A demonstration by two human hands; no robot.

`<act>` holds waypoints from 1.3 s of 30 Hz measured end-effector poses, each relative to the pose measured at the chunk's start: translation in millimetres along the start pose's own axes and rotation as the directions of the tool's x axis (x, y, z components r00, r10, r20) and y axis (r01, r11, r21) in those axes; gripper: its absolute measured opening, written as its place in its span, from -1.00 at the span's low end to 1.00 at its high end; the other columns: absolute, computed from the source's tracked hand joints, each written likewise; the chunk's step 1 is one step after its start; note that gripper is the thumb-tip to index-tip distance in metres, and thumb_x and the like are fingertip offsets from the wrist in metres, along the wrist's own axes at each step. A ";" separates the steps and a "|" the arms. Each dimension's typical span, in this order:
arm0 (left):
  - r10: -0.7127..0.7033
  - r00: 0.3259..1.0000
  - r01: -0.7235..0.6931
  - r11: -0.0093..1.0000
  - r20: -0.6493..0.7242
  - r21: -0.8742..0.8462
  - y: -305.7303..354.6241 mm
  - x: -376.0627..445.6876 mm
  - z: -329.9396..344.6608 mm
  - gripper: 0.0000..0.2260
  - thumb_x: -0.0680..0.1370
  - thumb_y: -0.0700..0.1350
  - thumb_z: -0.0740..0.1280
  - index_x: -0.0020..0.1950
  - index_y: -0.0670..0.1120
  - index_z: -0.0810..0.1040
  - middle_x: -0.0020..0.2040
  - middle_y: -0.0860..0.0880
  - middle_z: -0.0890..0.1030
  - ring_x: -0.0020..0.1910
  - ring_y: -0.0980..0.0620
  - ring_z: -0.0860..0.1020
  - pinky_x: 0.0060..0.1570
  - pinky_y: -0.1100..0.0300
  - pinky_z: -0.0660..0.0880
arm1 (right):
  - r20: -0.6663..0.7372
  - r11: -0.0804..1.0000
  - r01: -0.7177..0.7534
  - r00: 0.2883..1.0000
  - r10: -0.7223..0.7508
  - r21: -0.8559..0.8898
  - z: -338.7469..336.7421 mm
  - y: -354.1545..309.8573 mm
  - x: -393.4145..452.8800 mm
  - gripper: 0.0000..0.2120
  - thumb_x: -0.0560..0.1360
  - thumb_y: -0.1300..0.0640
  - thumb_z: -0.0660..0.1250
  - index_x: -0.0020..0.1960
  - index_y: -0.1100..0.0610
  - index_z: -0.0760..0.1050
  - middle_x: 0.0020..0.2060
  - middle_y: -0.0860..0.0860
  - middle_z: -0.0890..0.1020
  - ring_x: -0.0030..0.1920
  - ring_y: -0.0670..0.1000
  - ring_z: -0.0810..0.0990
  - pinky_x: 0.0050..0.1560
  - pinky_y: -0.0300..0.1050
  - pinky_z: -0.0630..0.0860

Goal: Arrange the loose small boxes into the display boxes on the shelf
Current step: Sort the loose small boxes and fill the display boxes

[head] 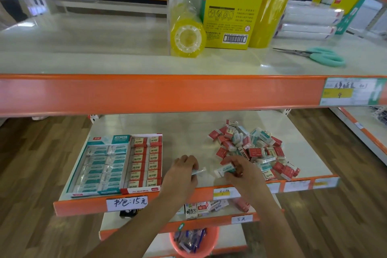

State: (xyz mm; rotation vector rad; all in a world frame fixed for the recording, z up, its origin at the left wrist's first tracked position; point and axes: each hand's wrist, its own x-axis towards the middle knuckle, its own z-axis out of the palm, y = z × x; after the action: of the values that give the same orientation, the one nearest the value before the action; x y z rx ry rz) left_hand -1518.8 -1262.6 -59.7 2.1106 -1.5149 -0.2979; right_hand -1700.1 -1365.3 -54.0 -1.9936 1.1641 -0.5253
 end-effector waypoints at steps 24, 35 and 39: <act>-0.214 0.976 0.153 0.811 -0.042 -0.565 -2.3 -13.4 -3.1 -0.76 0.43 -0.16 0.45 -0.07 0.01 0.40 -0.24 0.05 0.53 -0.32 0.23 0.50 -0.37 0.43 0.36 | -0.086 0.988 0.042 0.996 -0.029 0.151 34.0 -1.2 -6.4 -0.69 0.43 0.01 0.48 0.14 -0.21 0.55 -0.26 -0.15 0.63 -0.25 -0.14 0.60 -0.27 -0.32 0.49; -0.013 0.998 0.005 0.989 -0.055 -0.149 1.2 -12.2 -0.6 -0.75 0.46 -0.27 0.37 0.07 -0.02 0.49 0.12 0.06 0.38 -0.01 0.13 0.49 -0.04 0.33 0.49 | -0.068 0.995 0.038 0.997 -0.031 0.095 31.6 3.3 -7.2 -0.68 0.44 0.05 0.47 0.17 -0.12 0.57 -0.26 -0.21 0.61 -0.21 -0.17 0.59 -0.19 -0.24 0.53; -0.060 0.997 0.064 0.995 -0.046 0.076 -2.1 -8.5 -5.6 -0.80 0.51 -0.08 0.36 0.13 -0.02 0.55 0.10 0.04 0.43 0.07 0.10 0.40 0.04 0.30 0.44 | -0.071 0.997 0.020 0.997 -0.015 0.078 31.5 1.2 -7.5 -0.70 0.45 0.05 0.45 0.17 -0.12 0.57 -0.25 -0.20 0.60 -0.22 -0.20 0.58 -0.23 -0.33 0.46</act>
State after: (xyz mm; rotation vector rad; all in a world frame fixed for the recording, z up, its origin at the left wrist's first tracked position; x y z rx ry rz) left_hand -1517.5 -1252.6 -57.2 2.2131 -1.4596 -0.2167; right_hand -1683.6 -1346.5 -74.7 -1.9338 1.1514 -0.6447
